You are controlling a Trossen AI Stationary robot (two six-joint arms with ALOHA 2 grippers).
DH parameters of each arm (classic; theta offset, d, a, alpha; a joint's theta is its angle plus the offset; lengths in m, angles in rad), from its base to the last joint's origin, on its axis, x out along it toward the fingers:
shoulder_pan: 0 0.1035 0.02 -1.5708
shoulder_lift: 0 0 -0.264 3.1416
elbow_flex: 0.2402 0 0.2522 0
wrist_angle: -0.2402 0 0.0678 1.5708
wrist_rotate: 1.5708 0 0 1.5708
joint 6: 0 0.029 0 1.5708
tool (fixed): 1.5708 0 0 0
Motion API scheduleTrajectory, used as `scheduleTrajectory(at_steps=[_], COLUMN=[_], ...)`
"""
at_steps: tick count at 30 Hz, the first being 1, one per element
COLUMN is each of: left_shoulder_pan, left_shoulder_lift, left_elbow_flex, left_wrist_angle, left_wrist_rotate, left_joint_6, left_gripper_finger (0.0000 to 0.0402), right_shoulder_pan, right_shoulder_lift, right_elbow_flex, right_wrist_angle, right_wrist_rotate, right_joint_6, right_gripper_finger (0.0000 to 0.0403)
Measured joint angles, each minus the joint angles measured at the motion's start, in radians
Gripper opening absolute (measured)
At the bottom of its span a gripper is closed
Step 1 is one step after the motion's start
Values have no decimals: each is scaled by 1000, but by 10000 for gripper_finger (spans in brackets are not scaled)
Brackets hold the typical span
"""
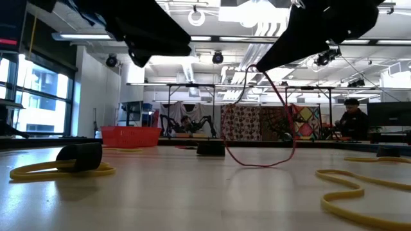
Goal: Sort rubber bands into baskets
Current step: Put the red rubber band into the red basket
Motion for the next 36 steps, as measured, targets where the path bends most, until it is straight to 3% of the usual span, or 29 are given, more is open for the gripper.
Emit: scheduleTrajectory(at_steps=[10, 23, 27, 36], left_shoulder_pan=[31, 66, 76, 87], left_shoulder_lift=[135, 304, 308, 309], left_elbow_flex=[4, 163, 169, 169], left_wrist_angle=[168, 168, 174, 223], left_wrist_rotate=[-39, -55, -56, 1], left_joint_6=[9, 5, -8, 28], left_gripper_finger=[139, 159, 150, 92], right_shoulder_pan=[-11, -11, -11, -11], right_shoulder_lift=[0, 0, 0, 0], right_elbow_flex=[0, 0, 0, 0], right_wrist_angle=[7, 15, 16, 36], right_wrist_rotate=[-3, -3, -3, -3], right_joint_6=[0, -11, -11, -36], right_gripper_finger=[0, 0, 0, 0])
